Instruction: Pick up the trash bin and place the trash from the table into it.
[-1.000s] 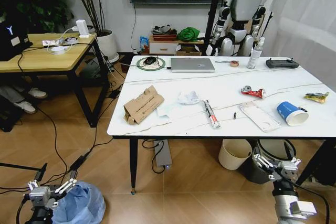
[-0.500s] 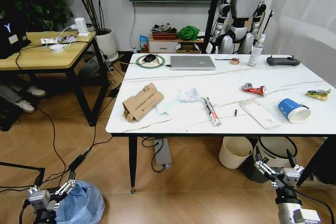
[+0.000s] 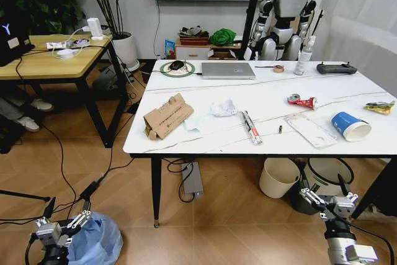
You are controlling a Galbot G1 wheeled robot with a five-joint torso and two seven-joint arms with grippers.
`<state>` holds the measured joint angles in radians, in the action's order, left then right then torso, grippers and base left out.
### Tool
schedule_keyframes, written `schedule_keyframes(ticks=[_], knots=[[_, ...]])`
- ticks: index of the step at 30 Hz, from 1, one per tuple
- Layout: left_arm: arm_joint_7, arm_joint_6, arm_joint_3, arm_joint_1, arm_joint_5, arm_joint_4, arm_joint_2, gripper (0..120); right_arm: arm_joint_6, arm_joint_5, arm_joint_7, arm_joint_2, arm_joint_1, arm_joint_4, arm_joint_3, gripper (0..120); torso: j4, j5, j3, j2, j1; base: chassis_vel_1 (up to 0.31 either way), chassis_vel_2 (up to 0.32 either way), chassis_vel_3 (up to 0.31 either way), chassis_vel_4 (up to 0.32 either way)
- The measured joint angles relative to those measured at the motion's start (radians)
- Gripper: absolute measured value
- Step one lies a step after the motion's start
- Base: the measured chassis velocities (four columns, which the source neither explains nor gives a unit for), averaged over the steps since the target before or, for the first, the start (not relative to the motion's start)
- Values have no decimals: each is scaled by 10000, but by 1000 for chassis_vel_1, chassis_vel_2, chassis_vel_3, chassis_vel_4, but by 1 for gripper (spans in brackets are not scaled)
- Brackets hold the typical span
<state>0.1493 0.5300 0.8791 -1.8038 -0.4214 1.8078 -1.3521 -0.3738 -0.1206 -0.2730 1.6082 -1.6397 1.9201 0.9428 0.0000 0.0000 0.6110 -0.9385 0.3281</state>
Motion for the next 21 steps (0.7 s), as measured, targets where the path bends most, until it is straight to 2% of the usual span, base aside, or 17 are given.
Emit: schedule_keyframes(ticks=[21], knots=[[12,17,54,-139,-1,54,21,100,-124,59,-9,-1,-108,-22,-81,100,0,0,-572,984,-415,0,0,0,0]])
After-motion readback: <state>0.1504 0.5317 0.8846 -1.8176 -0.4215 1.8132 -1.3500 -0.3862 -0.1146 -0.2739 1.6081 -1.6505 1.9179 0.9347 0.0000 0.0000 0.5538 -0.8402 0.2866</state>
